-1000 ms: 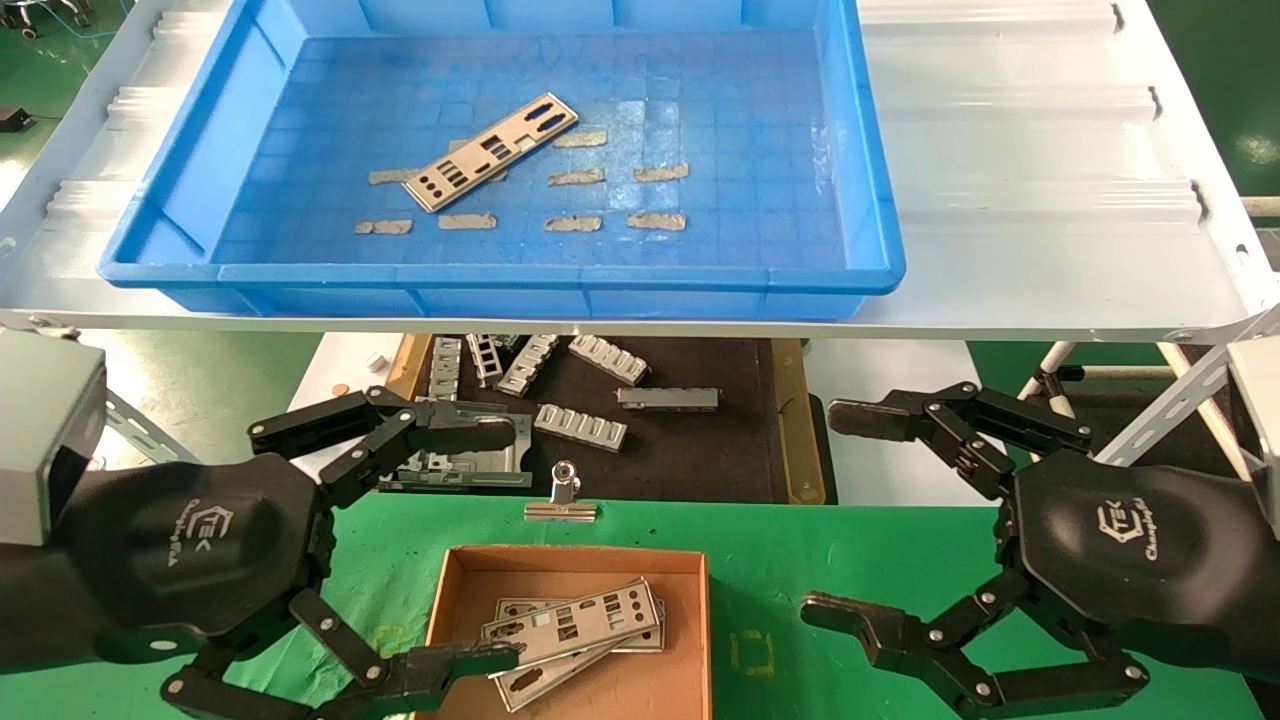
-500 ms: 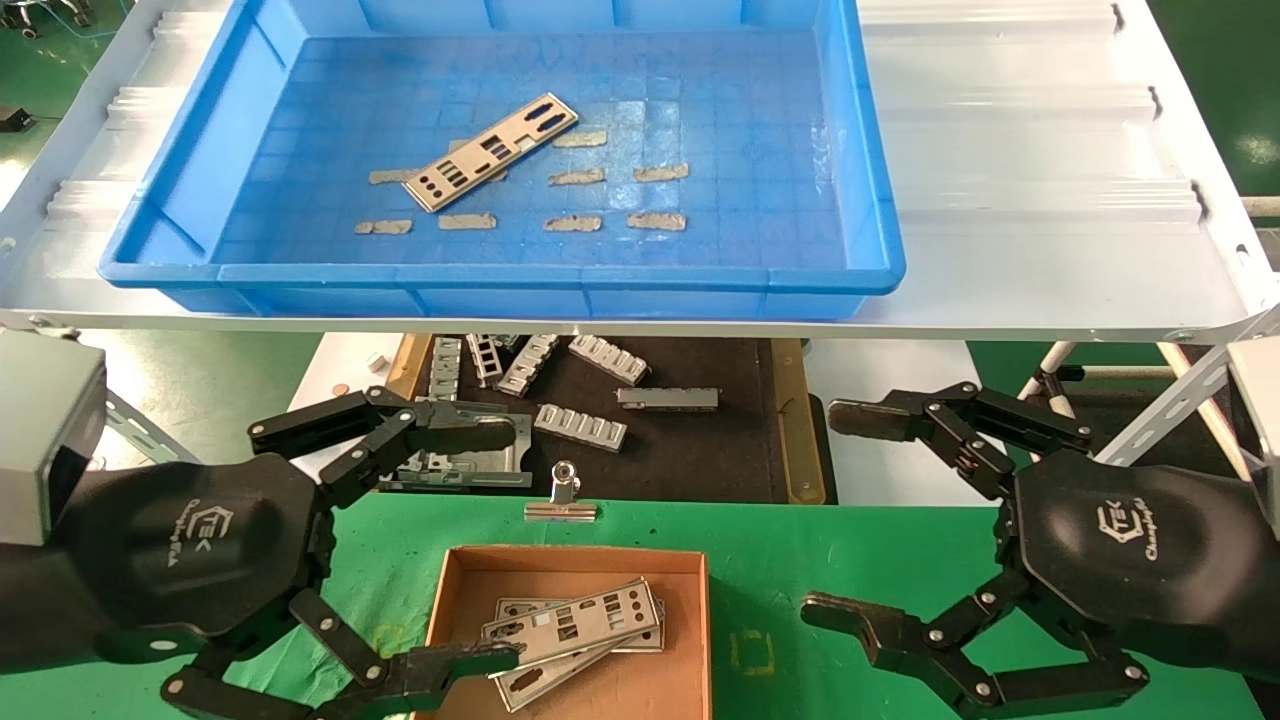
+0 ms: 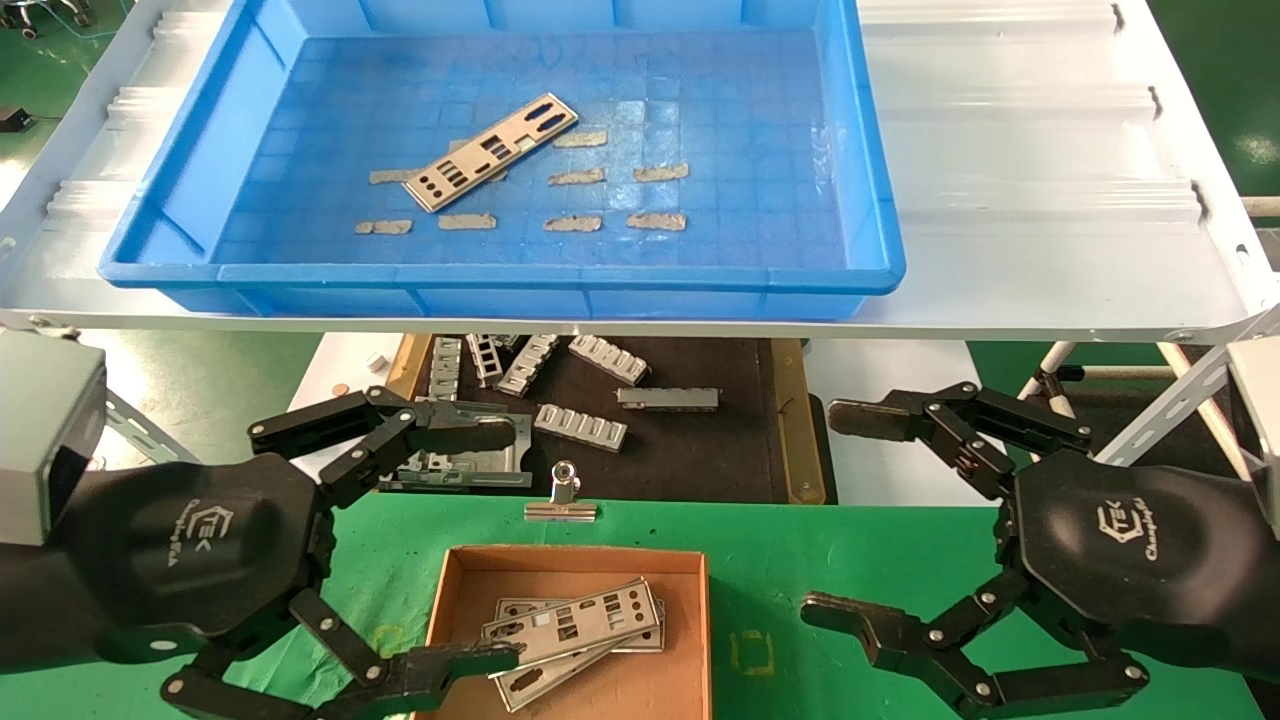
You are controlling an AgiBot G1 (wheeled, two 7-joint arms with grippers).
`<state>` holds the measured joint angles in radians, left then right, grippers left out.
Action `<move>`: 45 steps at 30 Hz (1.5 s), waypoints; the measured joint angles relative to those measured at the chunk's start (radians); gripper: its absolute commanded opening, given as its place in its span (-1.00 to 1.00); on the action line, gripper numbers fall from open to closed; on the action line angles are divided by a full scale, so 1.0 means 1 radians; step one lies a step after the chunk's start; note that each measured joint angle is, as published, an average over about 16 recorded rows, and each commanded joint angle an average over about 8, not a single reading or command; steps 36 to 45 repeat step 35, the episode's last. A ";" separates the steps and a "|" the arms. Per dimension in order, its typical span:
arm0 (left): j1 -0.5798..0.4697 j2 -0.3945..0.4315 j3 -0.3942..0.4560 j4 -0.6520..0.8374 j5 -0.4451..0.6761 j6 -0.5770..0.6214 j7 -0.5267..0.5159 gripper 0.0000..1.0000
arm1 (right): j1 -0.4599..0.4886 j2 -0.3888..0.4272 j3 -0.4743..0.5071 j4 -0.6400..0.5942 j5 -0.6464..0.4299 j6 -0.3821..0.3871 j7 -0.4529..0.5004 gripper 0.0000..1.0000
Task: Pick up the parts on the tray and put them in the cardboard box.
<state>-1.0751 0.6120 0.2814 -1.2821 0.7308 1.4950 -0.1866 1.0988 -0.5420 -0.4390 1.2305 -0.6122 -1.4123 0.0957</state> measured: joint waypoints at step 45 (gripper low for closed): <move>0.000 0.000 0.000 0.000 0.000 0.000 0.000 1.00 | 0.000 0.000 0.000 0.000 0.000 0.000 0.000 1.00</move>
